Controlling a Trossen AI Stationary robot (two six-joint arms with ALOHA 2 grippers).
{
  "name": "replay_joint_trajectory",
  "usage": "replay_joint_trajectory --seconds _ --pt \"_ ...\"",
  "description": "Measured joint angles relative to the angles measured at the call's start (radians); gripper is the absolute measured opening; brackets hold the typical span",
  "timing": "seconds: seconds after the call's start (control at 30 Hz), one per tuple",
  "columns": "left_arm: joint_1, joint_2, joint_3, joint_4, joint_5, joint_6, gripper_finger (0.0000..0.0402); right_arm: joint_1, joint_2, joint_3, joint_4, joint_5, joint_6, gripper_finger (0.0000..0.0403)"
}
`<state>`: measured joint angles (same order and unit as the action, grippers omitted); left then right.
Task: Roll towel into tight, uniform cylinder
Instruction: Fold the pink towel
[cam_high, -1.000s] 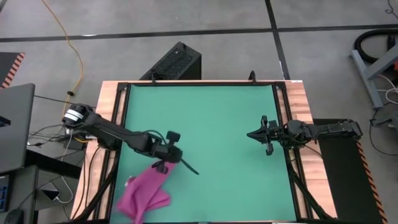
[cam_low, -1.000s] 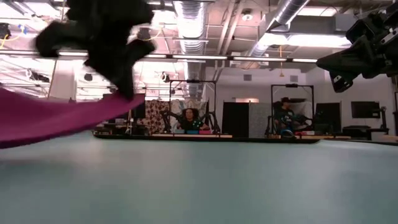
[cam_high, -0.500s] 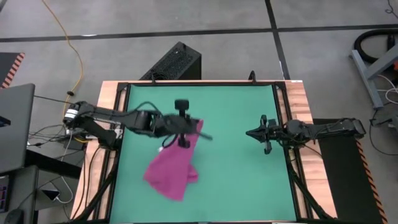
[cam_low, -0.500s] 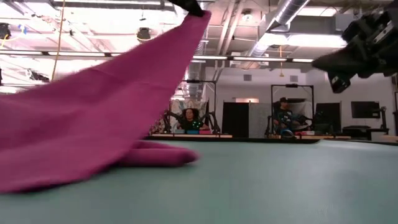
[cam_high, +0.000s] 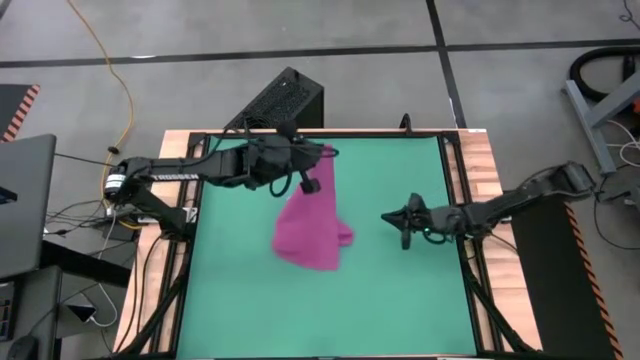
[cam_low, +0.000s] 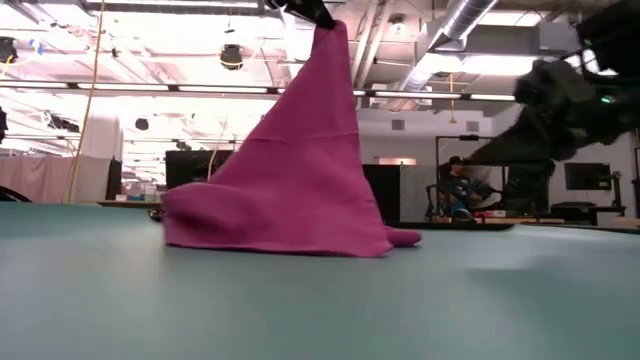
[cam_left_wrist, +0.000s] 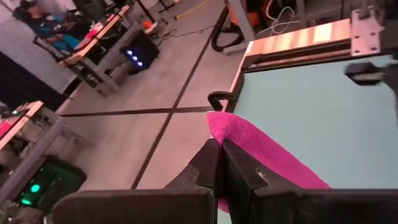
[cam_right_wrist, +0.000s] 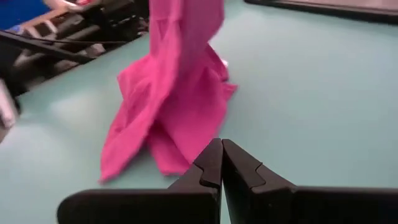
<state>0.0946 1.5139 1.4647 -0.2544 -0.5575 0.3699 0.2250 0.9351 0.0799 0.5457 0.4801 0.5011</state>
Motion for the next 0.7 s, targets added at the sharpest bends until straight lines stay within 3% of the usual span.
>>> replay_joint_trajectory --seconds 0.2,0.37,0.53,0.7 --pt "0.036 0.000 0.000 0.007 0.019 -0.013 0.0000 0.060 0.406 0.212 0.046 0.100 0.000 0.0033" --pt "0.048 0.000 0.000 0.006 0.022 0.001 0.0000 0.086 0.679 0.391 0.036 0.139 0.115 0.0037" --pt "0.056 0.000 0.000 0.007 0.007 0.037 0.0000 0.089 0.807 0.476 0.036 0.003 0.227 0.0067" --pt "0.069 0.000 0.000 0.003 0.001 0.056 0.0000 0.125 0.820 0.471 0.041 -0.015 0.313 0.0118"
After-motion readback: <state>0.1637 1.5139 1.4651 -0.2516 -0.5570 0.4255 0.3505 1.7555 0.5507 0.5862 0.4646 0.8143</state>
